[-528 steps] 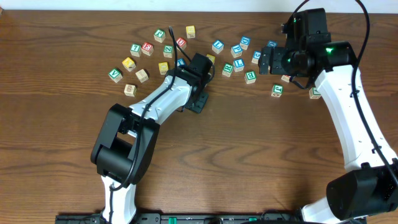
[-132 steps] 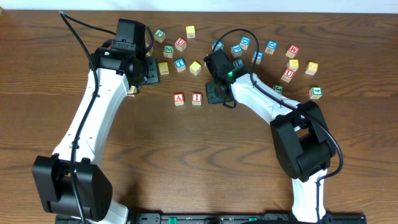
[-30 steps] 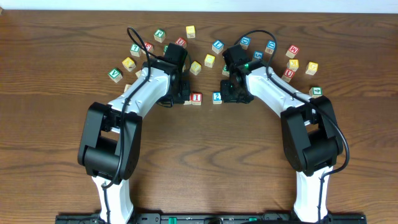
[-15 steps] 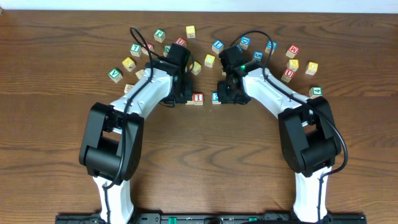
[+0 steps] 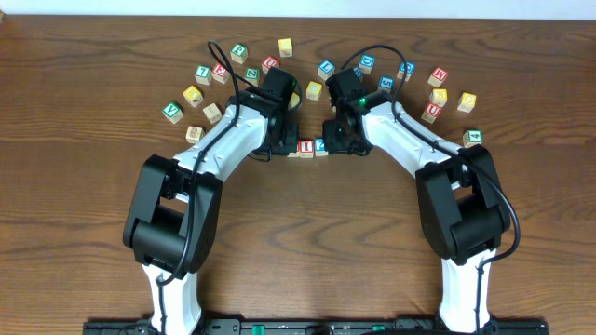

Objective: Spell out AI2
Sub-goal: 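Push the A, I and 2 blocks together with both grippers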

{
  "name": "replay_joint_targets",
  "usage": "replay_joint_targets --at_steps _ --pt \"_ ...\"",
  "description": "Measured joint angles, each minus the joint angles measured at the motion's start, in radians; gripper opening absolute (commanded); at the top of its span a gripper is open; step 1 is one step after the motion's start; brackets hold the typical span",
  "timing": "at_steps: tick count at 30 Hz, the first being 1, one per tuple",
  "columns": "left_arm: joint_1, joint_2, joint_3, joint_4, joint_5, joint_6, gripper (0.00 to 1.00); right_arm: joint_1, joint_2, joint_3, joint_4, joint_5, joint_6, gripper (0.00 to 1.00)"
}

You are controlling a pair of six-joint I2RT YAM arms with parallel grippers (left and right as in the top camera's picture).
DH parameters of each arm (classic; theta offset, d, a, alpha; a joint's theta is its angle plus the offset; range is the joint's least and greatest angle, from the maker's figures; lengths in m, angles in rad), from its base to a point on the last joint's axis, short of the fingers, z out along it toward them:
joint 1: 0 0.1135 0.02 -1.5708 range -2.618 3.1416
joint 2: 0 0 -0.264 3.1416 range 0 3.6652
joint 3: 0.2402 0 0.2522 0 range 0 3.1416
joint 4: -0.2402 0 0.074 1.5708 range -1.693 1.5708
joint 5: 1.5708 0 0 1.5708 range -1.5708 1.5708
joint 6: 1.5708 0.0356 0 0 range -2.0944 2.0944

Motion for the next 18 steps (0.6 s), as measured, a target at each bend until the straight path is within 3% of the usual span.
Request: replay_joint_targets --at_steps 18 --pt "0.001 0.000 0.000 0.004 -0.001 0.023 0.19 0.009 0.000 -0.001 0.014 -0.007 0.015 0.32"
